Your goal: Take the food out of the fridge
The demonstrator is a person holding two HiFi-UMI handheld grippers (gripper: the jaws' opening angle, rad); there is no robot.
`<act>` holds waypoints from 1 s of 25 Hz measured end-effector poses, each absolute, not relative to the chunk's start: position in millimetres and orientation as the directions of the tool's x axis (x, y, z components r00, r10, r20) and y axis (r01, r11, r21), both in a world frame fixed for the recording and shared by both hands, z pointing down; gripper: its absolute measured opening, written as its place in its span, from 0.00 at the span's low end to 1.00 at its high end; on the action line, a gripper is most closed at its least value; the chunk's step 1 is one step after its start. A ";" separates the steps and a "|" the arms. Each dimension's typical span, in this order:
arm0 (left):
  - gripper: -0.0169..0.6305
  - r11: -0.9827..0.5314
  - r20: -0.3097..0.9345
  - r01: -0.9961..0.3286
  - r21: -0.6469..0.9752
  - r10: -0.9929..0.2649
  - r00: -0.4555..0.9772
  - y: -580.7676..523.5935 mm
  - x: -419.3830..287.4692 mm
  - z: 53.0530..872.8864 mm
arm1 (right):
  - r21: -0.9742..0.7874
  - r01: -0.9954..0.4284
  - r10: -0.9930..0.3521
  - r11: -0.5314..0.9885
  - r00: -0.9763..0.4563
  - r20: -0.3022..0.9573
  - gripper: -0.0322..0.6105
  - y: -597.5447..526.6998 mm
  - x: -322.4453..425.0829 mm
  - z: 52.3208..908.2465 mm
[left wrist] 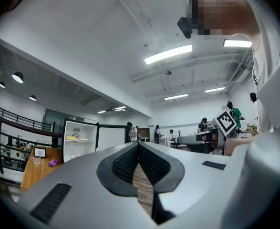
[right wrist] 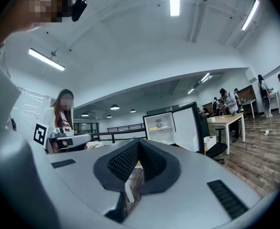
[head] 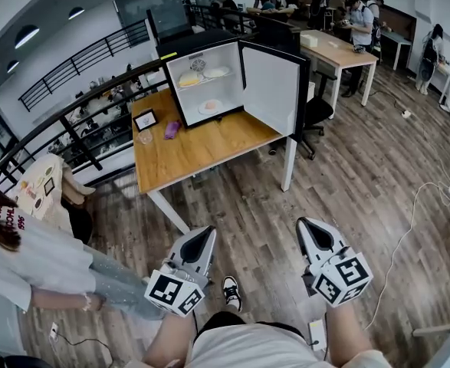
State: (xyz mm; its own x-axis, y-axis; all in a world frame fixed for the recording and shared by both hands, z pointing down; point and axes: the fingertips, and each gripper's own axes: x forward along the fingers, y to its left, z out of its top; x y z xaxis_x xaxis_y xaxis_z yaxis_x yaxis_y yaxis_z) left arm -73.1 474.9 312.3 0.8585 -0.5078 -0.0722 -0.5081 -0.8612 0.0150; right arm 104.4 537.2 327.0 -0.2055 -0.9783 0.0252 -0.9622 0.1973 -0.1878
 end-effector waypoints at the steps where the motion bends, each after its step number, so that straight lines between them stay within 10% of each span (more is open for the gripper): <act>1: 0.04 -0.865 -0.074 -0.502 0.016 -0.502 0.862 465.6 -69.4 312.9 | -0.186 -0.964 -0.979 0.191 -0.200 0.028 0.08 530.3 107.3 327.7; 25: 0.04 -0.847 -0.057 -0.531 0.027 -0.531 0.845 145.0 -106.2 317.2 | -0.186 -0.956 -0.963 0.227 -0.248 0.101 0.08 200.3 58.5 328.9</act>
State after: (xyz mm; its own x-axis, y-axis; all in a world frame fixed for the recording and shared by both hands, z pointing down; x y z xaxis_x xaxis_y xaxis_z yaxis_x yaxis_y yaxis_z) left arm -106.2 145.0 317.2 0.8452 -0.5313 -0.0575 -0.5307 -0.8471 0.0267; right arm 58.5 200.3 328.9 -0.2484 -0.9634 0.1005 -0.9559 0.2270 -0.1861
